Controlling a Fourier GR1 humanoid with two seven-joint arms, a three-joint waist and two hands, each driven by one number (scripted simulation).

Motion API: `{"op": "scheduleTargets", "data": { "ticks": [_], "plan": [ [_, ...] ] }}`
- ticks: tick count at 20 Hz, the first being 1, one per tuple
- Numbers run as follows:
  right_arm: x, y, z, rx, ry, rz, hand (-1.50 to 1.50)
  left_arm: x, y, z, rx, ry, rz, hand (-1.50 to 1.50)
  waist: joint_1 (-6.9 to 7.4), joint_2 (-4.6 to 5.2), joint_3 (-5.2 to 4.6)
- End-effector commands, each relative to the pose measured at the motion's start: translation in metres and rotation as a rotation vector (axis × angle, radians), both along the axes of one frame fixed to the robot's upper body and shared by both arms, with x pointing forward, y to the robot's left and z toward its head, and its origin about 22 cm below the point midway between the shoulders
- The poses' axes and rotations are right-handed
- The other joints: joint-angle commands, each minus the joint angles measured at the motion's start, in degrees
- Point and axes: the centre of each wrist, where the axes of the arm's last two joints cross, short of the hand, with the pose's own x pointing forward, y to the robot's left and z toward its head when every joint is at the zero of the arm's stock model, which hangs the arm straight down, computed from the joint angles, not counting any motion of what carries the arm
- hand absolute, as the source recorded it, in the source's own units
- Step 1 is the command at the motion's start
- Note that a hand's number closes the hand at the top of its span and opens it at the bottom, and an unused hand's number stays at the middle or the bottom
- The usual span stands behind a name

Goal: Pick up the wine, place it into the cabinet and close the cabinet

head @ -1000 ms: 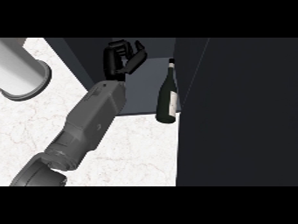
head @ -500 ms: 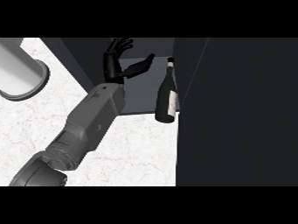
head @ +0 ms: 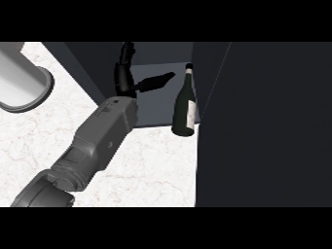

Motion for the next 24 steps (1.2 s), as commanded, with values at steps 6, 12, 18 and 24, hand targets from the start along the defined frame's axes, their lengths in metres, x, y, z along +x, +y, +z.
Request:
{"op": "scheduleTargets", "data": {
  "ticks": [6,12,18,24],
  "plan": [
    [-0.005,0.003,0.000,0.028,-0.023,0.021,-1.50,-0.008,0.021,-0.020,-0.027,-0.035,0.049,-1.50,0.20,0.58,-0.27],
    [-0.021,0.002,0.008,0.000,-0.033,0.028,-1.50,-0.007,0.022,-0.017,-0.037,-0.030,-0.021,-1.50,0.13,0.21,-0.26],
    [-0.009,0.004,0.004,0.019,-0.008,0.022,-1.50,-0.017,0.019,-0.033,-0.043,-0.059,-0.075,-1.50,0.79,0.21,-0.26],
    [-0.018,0.006,0.010,0.005,-0.027,0.022,-1.50,-0.008,0.008,-0.017,-0.062,-0.046,-0.114,-1.50,0.24,-0.10,-0.24]
  ]
}}
